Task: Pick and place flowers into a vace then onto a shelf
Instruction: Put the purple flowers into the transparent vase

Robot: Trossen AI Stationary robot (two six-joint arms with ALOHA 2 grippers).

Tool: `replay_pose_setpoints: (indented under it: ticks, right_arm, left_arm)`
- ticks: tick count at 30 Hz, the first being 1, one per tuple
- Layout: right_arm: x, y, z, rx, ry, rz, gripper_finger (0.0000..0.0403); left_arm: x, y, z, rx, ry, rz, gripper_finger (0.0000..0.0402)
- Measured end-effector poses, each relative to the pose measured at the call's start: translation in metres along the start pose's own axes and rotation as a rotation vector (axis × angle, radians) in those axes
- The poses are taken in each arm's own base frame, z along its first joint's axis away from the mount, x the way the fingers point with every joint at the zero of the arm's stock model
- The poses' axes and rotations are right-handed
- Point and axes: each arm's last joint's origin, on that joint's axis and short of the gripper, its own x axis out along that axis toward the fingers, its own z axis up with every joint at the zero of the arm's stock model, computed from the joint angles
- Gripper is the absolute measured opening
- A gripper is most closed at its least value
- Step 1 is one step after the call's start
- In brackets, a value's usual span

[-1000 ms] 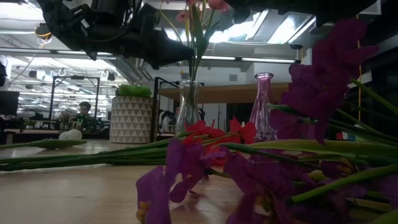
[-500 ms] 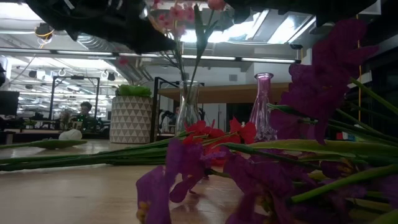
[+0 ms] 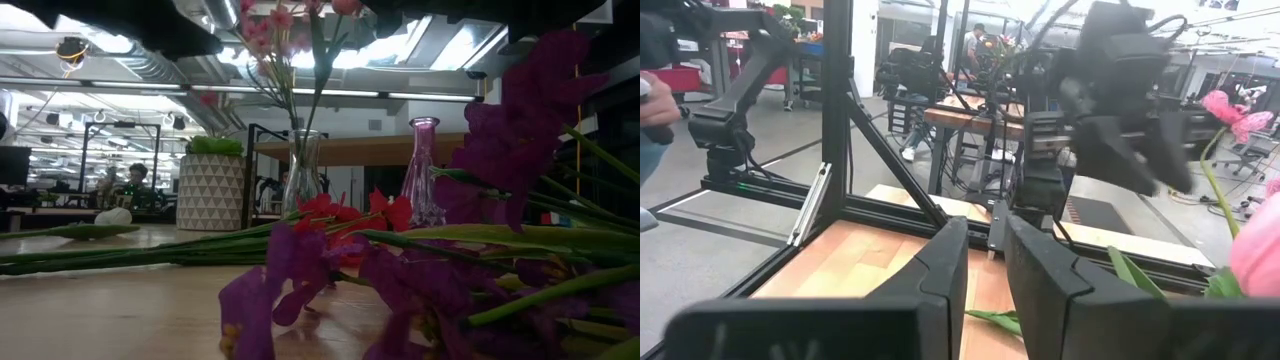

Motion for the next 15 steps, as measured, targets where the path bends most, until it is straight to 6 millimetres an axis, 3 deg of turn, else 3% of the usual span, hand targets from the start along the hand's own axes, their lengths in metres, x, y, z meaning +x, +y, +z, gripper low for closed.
replay_pose_setpoints:
  ticks: [5,15]
  right_arm:
    - [0.0,0.0,0.0,0.0,-0.001,0.0,0.0074]
    - [0.0,0.0,0.0,0.0,0.0,0.0,0.0074]
  left_arm:
    - [-0.015,-0.01,-0.003,-0.024,0.029,-0.084,0.0098]
    - [-0.014,-0.045,-0.002,-0.013,0.042,-0.309,0.0051]
